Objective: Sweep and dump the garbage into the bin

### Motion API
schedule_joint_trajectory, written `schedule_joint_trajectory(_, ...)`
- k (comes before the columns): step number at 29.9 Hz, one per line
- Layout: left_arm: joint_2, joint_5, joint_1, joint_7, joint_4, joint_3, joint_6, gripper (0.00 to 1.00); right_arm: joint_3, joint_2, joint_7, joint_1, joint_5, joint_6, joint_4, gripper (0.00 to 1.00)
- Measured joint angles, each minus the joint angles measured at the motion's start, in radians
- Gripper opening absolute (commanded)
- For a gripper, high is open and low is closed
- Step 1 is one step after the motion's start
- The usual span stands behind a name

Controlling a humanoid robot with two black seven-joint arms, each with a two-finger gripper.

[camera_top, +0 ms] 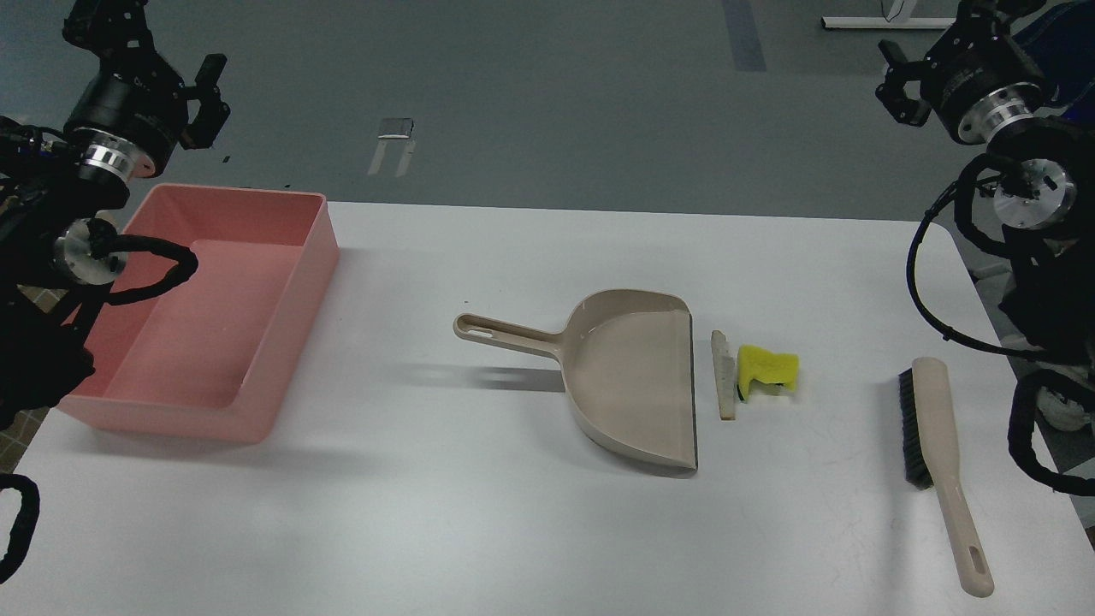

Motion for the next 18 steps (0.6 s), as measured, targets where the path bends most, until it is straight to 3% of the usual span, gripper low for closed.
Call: schedule_joint_trajectory(18, -0.04, 0.001, 0.002, -0.007, 0.0, 0.001, 0.001, 0.98, 0.004, -0.04, 0.002, -0.029, 0.001, 0.003, 0.096, 1.0)
